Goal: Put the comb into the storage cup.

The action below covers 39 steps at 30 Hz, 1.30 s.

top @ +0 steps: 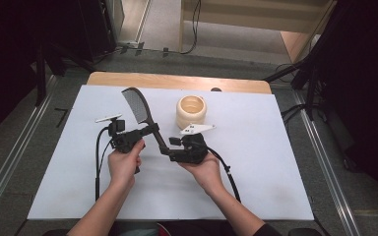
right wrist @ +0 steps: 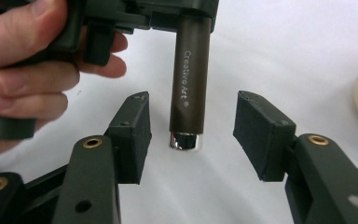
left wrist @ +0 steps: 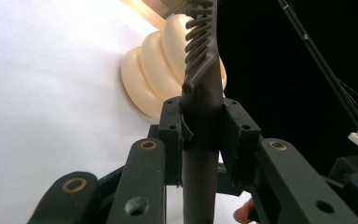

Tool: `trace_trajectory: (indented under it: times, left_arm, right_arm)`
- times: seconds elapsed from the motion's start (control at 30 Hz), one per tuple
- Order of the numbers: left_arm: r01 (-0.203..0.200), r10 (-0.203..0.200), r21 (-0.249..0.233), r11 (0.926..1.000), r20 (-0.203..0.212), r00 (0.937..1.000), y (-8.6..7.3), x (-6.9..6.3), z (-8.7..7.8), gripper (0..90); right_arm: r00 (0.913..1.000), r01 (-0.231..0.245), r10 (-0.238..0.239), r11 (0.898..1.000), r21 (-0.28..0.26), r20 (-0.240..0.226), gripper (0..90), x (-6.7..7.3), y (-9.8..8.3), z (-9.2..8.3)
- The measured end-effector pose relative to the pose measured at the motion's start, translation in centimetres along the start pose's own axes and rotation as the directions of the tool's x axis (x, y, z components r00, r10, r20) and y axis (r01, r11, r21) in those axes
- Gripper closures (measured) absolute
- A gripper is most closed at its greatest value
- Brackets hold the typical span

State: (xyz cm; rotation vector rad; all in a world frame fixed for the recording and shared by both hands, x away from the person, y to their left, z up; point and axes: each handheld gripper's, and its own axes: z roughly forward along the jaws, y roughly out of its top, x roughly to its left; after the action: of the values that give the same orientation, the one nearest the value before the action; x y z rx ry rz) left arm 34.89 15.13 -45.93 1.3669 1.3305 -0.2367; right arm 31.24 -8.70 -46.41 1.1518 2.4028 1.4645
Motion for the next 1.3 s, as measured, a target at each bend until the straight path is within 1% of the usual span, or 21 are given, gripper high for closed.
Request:
trace_trajectory:
  times: [0.03, 0.07, 0.13, 0.17, 0.2, 0.27, 0.33, 0.37, 0.4, 0.43, 0.5, 0.53, 0.57, 0.6, 0.7, 0.73, 0.9, 0.93, 1.0, 1.17, 1.3]
  left_arm:
    - [-0.001, 0.001, 0.001, 1.0, -0.001, 1.0, 0.0, 0.0, 0.0, 72.9]
    - [-0.005, 0.005, 0.003, 1.0, -0.006, 1.0, 0.1, 0.0, -0.1, 72.8]
    - [-0.01, 0.01, 0.004, 0.9999, -0.008, 0.9999, 0.1, 0.0, -0.1, 72.8]
    - [-0.012, 0.012, 0.005, 0.9999, -0.011, 0.9999, 0.1, 0.0, -0.1, 72.8]
    - [-0.015, 0.015, 0.006, 0.9999, -0.014, 0.9998, 0.2, 0.0, -0.1, 72.8]
    - [-0.014, 0.014, 0.006, 0.9999, -0.015, 0.9998, 0.2, 0.1, -0.1, 72.8]
    - [-0.017, 0.017, 0.008, 0.9998, -0.015, 0.9997, 0.2, 0.2, -0.1, 72.8]
    - [-0.017, 0.017, 0.008, 0.9998, -0.015, 0.9997, 0.2, 0.2, -0.1, 72.8]
    - [-0.017, 0.018, 0.012, 0.9998, -0.017, 0.9997, 0.2, 0.2, -0.1, 72.8]
    - [-0.017, 0.017, 0.013, 0.9998, -0.018, 0.9997, 0.2, 0.2, -0.1, 72.8]
    - [-0.024, 0.024, 0.016, 0.9996, -0.023, 0.9994, 0.3, 0.2, -0.1, 72.8]
    - [-0.029, 0.029, 0.018, 0.9994, -0.027, 0.9992, 0.3, 0.2, -0.1, 72.8]
    - [-0.029, 0.029, 0.018, 0.9994, -0.027, 0.9992, 0.3, 0.2, -0.1, 72.8]
    - [-0.039, 0.04, 0.024, 0.999, -0.031, 0.9987, 0.3, 0.3, -0.2, 72.8]
    - [-0.034, 0.035, 0.019, 0.9992, -0.032, 0.9989, 0.3, 0.2, -0.2, 72.8]
    - [-0.043, 0.043, 0.02, 0.9989, -0.038, 0.9983, 0.4, 0.3, -0.2, 72.8]
    - [-0.043, 0.044, 0.025, 0.9987, -0.037, 0.9983, 0.5, 0.4, -0.3, 72.8]
    - [-0.043, 0.043, 0.024, 0.9988, -0.037, 0.9984, 0.6, 0.4, -0.4, 72.8]
    - [-0.043, 0.044, 0.025, 0.9987, -0.038, 0.9983, 0.6, 0.4, -0.5, 72.8]
    - [-0.042, 0.042, 0.026, 0.9988, -0.035, 0.9985, 0.7, 0.5, -0.6, 72.8]
    - [-0.055, 0.057, 0.035, 0.9979, -0.036, 0.9978, 0.8, 0.5, -0.5, 72.8]
  right_arm:
    - [0.9999, 0.011, -0.011, 1.0, -0.01, -0.002, 43.0, 0.0, -0.1, -0.1]
    - [0.9998, 0.016, -0.016, 1.0, -0.013, -0.01, 38.2, -0.1, -0.2, -0.2]
    - [0.9998, 0.016, -0.016, 1.0, -0.014, -0.015, 37.1, -0.1, -0.2, -0.2]
    - [0.9995, 0.017, -0.017, 1.0, -0.005, -0.027, 33.5, -0.2, -0.3, -0.4]
    - [0.9994, 0.02, -0.02, 1.0, 0.0, -0.027, 31.6, -0.2, -0.4, -0.4]
    - [0.9987, 0.043, -0.043, 0.999, 0.018, -0.027, 27.1, -0.2, -0.6, -0.5]
    - [0.9985, 0.053, -0.052, 0.998, 0.025, -0.017, 25.6, -0.4, -0.9, -0.8]
    - [0.9985, 0.053, -0.052, 0.998, 0.025, -0.017, 25.6, -0.4, -0.9, -0.8]
    - [0.9989, 0.044, -0.044, 0.999, 0.022, -0.019, 25.6, -0.5, -1.0, -0.9]
    - [0.9991, 0.028, -0.027, 0.999, 0.021, -0.031, 25.6, -0.9, -1.3, -1.1]
    - [0.9993, 0.026, -0.025, 0.999, 0.023, -0.028, 25.6, -1.0, -1.4, -1.3]
    - [0.999, 0.043, -0.043, 0.998, 0.037, -0.007, 25.2, -1.2, -1.6, -1.4]
    - [0.999, 0.043, -0.043, 0.998, 0.037, -0.007, 25.2, -1.2, -1.6, -1.4]
    - [0.9985, 0.054, -0.054, 0.998, 0.044, 0.008, 24.1, -1.3, -1.8, -1.6]
    - [0.9986, 0.052, -0.052, 0.998, 0.048, 0.007, 24.1, -1.5, -2.0, -1.9]
    - [0.9985, 0.054, -0.055, 0.997, 0.053, 0.009, 23.8, -1.7, -2.2, -2.1]
    - [0.9983, 0.057, -0.057, 0.996, 0.064, 0.012, 23.1, -2.0, -2.5, -2.5]
    - [0.9977, 0.066, -0.067, 0.995, 0.069, 0.009, 23.1, -2.2, -2.7, -2.8]
    - [0.9975, 0.069, -0.07, 0.995, 0.074, 0.012, 23.1, -2.3, -2.8, -2.9]
    - [0.9977, 0.066, -0.067, 0.993, 0.093, 0.013, 23.1, -2.9, -3.5, -3.8]
    - [0.9973, 0.072, -0.073, 0.992, 0.105, 0.009, 23.1, -3.0, -3.9, -4.4]
